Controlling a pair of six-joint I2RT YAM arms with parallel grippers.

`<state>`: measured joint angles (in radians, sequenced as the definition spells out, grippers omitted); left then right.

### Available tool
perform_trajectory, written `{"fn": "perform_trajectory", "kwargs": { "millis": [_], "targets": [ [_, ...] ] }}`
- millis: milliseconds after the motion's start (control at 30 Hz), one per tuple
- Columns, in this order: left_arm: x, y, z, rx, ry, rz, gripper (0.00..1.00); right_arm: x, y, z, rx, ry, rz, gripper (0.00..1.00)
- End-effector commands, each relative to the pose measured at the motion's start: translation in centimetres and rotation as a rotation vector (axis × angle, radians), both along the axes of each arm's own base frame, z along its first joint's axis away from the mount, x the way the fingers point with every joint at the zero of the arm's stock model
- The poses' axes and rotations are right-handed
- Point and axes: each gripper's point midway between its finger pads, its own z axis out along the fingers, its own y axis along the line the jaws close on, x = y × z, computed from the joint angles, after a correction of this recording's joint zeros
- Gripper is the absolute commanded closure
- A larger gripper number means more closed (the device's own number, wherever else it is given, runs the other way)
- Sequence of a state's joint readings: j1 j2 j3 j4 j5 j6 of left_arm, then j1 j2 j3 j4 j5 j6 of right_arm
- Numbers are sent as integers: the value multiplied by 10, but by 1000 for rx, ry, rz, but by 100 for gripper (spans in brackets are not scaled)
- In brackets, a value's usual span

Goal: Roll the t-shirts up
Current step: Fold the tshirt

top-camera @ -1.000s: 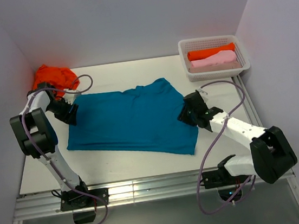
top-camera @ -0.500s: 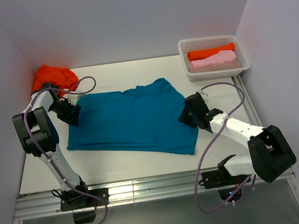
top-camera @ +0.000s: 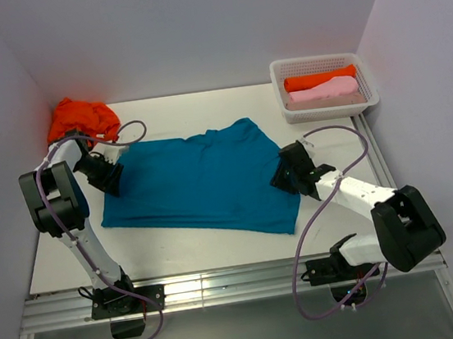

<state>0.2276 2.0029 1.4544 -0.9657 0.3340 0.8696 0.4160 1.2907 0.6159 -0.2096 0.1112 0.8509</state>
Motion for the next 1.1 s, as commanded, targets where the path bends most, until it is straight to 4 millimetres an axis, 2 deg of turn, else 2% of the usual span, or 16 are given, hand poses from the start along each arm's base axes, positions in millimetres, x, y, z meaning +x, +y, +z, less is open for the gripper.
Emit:
{"fn": "perform_trajectory", "kwargs": {
  "millis": [0, 400, 633, 733, 833, 900, 1067],
  "targets": [
    [-4, -2, 6, -6, 5, -11, 48, 5, -1, 0, 2, -20, -8, 57],
    [-10, -9, 8, -39, 33, -32, 59, 6, -2, -1, 0, -16, -13, 57],
    [-12, -11, 10, -51, 54, -42, 68, 7, -1, -3, -2, -13, -10, 57],
    [-13, -12, 10, -58, 55, -45, 77, 6, -1, -2, -1, -15, -10, 57],
    [-14, -14, 14, -70, 60, -51, 94, 6, -3, -2, -5, -14, -14, 57],
    [-12, -15, 16, -77, 54, -52, 100, 6, -3, -1, -5, -14, -14, 57],
    [-8, -16, 27, -77, 18, -48, 100, 5, -6, -2, -6, -13, -23, 57]
  ]
}}
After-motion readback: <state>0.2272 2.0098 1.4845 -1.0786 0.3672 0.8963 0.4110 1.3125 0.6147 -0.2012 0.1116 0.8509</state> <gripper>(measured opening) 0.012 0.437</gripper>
